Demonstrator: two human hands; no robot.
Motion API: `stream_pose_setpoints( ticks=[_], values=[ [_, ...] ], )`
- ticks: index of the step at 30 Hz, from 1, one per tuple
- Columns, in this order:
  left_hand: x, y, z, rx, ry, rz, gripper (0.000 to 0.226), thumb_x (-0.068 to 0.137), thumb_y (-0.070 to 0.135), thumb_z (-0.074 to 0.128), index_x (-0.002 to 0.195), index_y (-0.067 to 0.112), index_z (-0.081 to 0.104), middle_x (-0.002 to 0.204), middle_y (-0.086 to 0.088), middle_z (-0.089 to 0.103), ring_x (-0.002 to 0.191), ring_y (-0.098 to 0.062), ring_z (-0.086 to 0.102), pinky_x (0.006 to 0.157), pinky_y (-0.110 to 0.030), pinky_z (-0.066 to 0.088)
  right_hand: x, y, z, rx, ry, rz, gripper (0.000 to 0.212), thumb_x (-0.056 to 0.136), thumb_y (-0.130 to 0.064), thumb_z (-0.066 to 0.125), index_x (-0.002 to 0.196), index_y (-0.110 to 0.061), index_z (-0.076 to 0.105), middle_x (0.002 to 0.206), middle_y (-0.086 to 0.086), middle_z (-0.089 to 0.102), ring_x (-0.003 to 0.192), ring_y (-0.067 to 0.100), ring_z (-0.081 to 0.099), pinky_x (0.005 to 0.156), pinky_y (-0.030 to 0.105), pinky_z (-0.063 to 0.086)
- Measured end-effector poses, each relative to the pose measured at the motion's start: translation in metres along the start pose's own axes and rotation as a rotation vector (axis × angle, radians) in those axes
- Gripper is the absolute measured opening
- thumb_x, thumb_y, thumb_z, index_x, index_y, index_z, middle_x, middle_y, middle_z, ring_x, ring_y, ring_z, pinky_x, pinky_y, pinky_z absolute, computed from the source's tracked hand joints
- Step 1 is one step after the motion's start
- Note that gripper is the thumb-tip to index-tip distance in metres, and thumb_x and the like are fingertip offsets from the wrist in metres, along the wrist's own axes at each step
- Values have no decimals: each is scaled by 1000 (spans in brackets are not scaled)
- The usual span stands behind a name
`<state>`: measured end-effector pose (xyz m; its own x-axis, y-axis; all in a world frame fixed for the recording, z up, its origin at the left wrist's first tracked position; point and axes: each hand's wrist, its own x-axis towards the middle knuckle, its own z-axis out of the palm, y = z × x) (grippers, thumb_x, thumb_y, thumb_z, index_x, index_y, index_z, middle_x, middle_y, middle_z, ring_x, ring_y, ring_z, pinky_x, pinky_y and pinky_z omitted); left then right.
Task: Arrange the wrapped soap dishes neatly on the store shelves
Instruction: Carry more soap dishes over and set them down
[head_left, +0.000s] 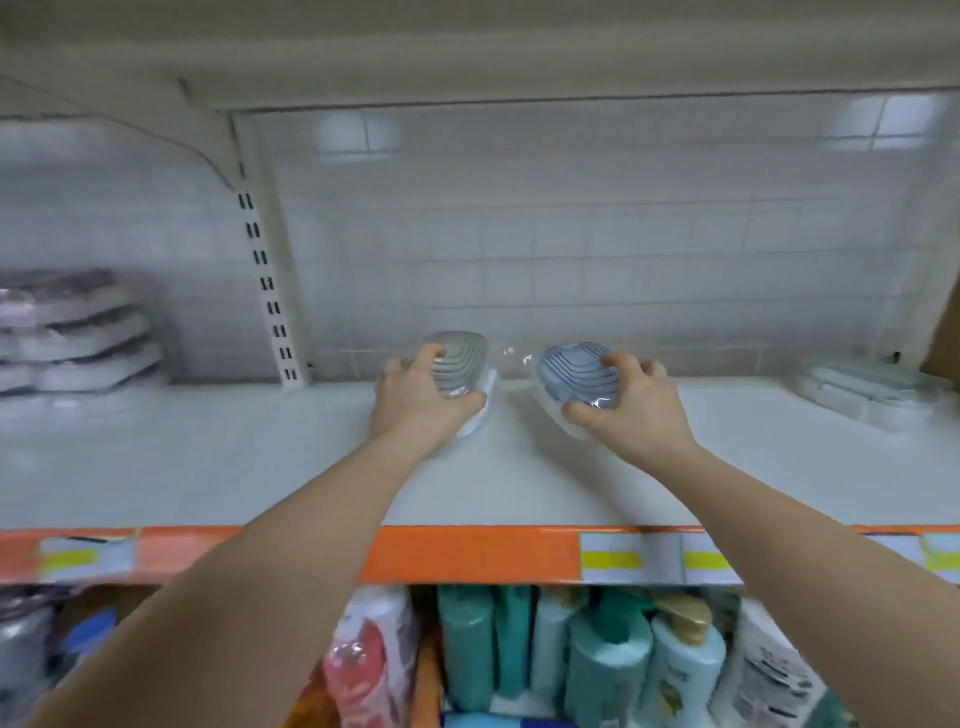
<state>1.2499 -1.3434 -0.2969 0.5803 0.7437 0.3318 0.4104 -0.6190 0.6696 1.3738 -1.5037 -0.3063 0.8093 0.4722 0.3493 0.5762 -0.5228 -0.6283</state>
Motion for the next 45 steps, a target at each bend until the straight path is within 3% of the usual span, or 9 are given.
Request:
stream_pose_setpoints(
  ticks=[8,15,26,32,35,41,45],
  values=[
    [-54,-154,-218,111,270,-144,62,72,41,70,129,29,46,128,-10,41,124,-28,41,103,-30,35,-91,-216,132,114,-215,-283,72,70,-37,73,134,-16,46,129,15,46,122,31,41,102,33,35],
    [-90,-242,-337,137,388,-260,61,74,41,67,129,31,43,125,-8,38,119,-29,41,101,-35,39,-148,-355,210,163,-340,-444,72,71,-38,73,135,-18,45,131,13,44,124,31,40,103,34,34],
    [-66,-349,-439,282,532,-398,64,75,43,67,132,31,40,130,-8,38,120,-29,40,98,-39,41,-143,-478,326,267,-421,-546,72,72,-46,70,134,-21,43,134,10,40,124,28,40,103,40,37],
    [-18,-401,-480,363,572,-430,64,77,44,68,132,28,42,133,-9,37,119,-28,42,96,-36,40,-115,-535,384,344,-399,-528,68,76,-51,66,133,-22,43,129,9,43,119,26,42,95,32,37],
    [3,-428,-493,359,552,-454,64,76,44,69,132,28,42,136,-10,35,120,-30,42,99,-38,39,-110,-560,406,345,-403,-537,67,74,-52,66,131,-23,44,127,8,43,116,27,46,97,35,40],
    [35,-487,-530,335,523,-407,65,76,44,68,133,29,41,132,-12,38,121,-31,41,97,-36,36,-106,-611,446,283,-315,-523,66,72,-55,67,127,-24,48,126,8,51,119,26,44,99,42,38],
    [50,-532,-566,282,477,-328,64,76,44,67,133,31,41,133,-9,38,122,-28,41,99,-33,34,-121,-646,475,254,-250,-457,64,76,-53,66,129,-24,46,128,5,49,119,25,45,96,34,37]
  ],
)
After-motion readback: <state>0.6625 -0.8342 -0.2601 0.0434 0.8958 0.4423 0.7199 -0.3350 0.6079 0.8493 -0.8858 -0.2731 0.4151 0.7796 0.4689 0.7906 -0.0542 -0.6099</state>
